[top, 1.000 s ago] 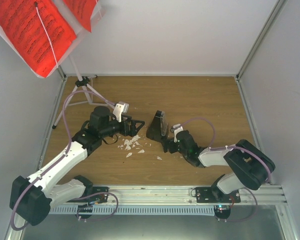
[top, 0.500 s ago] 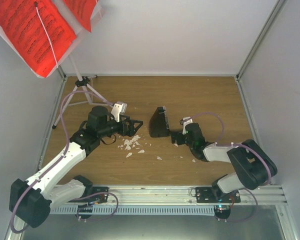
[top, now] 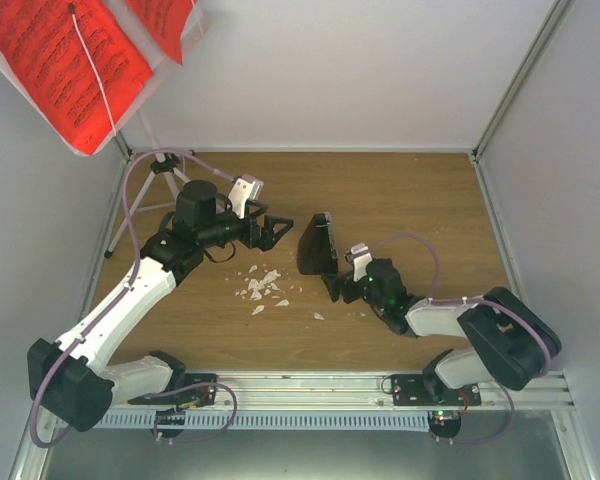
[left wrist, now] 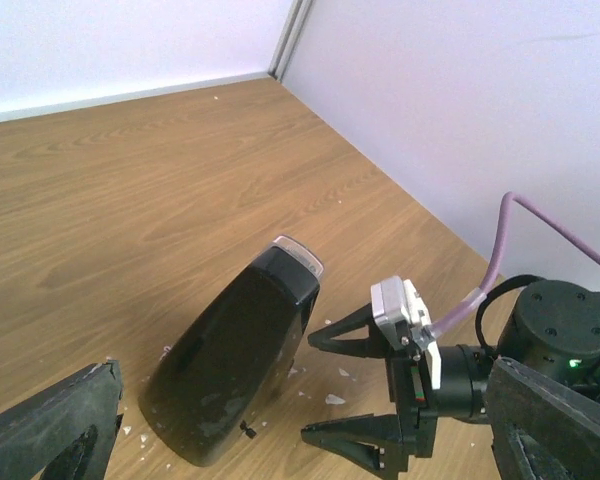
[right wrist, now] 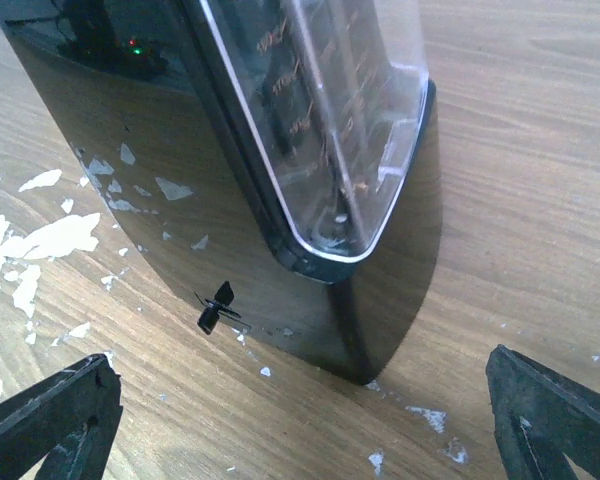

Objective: Pack up the instrument practice props

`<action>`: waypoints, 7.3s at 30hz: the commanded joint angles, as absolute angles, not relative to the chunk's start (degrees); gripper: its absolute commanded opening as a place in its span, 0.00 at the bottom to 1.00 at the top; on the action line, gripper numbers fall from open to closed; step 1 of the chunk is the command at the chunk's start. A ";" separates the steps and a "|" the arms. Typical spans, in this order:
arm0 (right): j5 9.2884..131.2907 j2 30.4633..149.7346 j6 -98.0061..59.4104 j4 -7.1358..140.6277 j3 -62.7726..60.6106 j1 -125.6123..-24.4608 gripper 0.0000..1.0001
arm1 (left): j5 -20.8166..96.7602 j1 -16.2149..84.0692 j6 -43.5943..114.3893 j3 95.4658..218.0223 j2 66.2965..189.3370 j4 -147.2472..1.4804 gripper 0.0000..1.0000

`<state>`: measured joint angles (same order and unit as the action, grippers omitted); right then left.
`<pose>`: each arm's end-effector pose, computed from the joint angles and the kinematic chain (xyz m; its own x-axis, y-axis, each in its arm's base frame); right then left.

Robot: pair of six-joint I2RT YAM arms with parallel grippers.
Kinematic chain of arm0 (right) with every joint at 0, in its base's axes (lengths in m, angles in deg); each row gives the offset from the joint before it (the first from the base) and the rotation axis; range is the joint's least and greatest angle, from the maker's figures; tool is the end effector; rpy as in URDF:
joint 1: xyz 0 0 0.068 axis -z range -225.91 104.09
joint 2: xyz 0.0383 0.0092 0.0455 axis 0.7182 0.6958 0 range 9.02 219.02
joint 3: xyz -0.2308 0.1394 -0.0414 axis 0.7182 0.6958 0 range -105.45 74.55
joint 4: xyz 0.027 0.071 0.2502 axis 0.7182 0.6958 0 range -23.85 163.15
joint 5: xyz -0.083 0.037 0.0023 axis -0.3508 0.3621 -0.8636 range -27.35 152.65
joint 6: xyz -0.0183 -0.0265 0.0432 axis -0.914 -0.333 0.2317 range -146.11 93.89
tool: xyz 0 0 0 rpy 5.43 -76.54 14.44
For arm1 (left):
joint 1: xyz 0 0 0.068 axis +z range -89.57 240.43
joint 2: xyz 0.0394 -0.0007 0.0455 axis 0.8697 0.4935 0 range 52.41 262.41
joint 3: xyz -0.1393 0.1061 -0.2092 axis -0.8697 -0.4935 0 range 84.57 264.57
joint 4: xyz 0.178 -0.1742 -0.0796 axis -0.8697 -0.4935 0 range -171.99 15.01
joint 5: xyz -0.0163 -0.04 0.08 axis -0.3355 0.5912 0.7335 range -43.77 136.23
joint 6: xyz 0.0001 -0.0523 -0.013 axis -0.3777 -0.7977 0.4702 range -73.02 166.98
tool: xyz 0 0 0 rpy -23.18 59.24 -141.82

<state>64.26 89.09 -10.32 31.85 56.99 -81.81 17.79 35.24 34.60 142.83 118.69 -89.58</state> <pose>0.1917 0.1401 0.1321 -0.5334 -0.0504 -0.8443 -0.4792 0.8406 0.2526 0.2299 -0.1268 0.3400 -0.5054 0.0295 -0.8624 0.6795 0.6296 -0.3767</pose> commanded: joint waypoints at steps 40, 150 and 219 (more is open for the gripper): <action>48.84 109.13 -1.99 24.31 50.85 -87.91 0.96 | 14.80 39.73 38.72 140.21 120.79 -85.60 0.99; 45.22 81.18 -10.21 77.40 21.19 -52.71 0.48 | 23.21 44.59 42.01 140.21 114.52 -89.77 0.99; 114.73 55.13 0.70 78.63 28.37 -30.93 1.00 | 21.86 69.92 17.53 125.98 122.83 -60.53 0.87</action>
